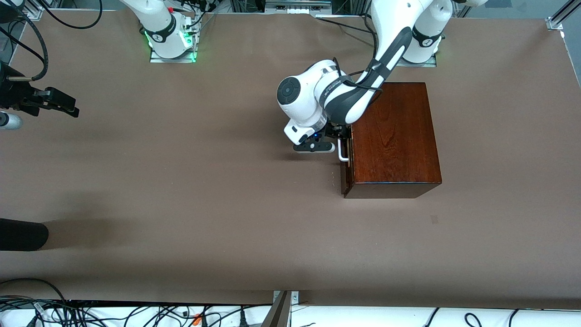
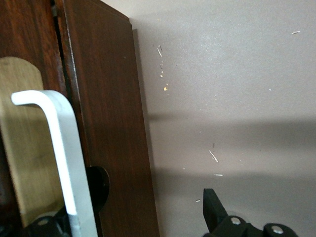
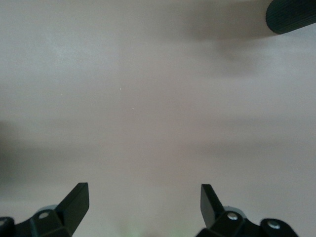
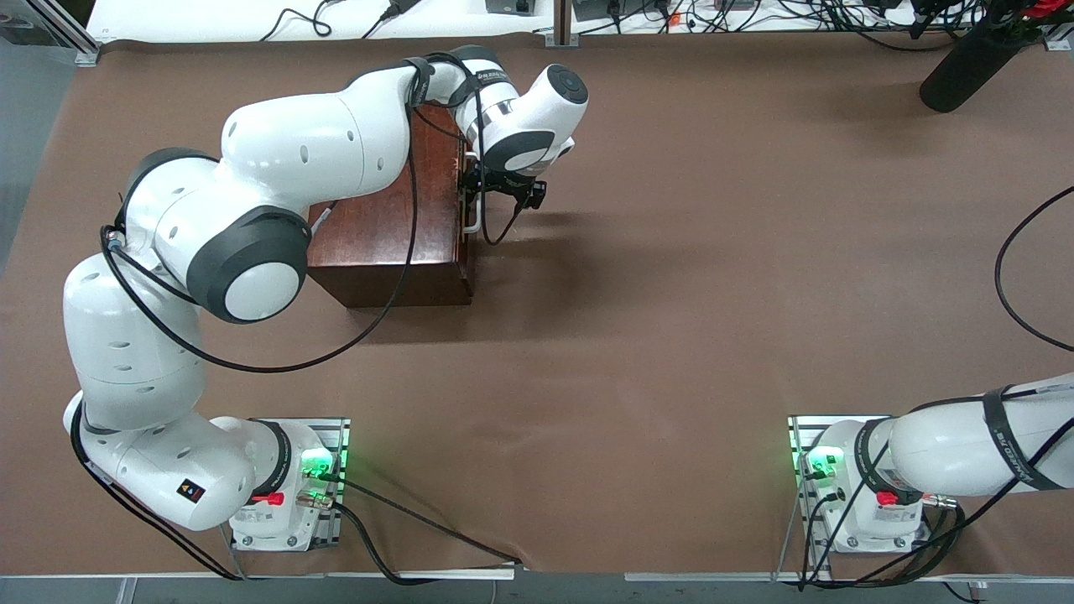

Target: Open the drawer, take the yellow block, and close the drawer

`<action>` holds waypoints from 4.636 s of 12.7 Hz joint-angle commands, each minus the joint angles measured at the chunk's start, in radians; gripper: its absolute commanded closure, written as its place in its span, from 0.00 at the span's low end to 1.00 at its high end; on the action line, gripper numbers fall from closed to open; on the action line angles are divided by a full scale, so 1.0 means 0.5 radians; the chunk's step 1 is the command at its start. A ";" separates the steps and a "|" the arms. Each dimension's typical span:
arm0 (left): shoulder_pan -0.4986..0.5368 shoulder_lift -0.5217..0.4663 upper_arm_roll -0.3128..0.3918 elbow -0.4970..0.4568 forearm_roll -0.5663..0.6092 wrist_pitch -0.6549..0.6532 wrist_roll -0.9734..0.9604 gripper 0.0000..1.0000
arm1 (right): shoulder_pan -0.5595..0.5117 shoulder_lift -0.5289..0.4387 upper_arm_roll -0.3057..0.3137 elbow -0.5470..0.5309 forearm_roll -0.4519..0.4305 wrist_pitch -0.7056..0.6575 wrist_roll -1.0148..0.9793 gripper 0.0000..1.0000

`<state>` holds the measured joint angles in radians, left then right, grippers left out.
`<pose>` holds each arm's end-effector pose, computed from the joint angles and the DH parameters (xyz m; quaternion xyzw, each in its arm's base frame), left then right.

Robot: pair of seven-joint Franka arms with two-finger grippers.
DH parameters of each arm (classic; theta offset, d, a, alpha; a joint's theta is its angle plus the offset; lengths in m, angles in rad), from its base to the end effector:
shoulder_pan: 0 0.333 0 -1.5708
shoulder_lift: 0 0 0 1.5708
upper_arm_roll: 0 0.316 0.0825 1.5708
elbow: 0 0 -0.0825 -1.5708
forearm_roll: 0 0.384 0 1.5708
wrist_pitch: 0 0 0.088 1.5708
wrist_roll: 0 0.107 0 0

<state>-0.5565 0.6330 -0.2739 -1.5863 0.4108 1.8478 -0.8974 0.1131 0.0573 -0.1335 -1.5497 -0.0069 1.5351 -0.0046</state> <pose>0.4815 -0.4487 0.2541 -0.9797 0.0452 0.0316 0.1927 0.5671 -0.0102 0.5995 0.9993 -0.0079 -0.0358 0.0068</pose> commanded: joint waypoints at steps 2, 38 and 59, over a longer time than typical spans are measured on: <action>-0.010 0.035 -0.004 -0.003 0.053 0.164 -0.049 0.00 | -0.008 -0.038 0.009 -0.039 -0.017 0.016 0.006 0.00; -0.123 0.201 -0.023 0.378 -0.334 0.673 -0.166 0.00 | -0.008 -0.041 0.015 -0.039 -0.020 -0.005 -0.003 0.00; 0.002 -0.225 -0.029 0.626 -0.294 -0.387 0.257 0.00 | -0.008 -0.050 0.022 -0.039 -0.014 0.010 0.006 0.00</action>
<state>-0.6054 0.5954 -0.2784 -1.2540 0.2795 1.7319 -0.8571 0.1131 0.0572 -0.1319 -1.5550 -0.0070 1.5351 -0.0046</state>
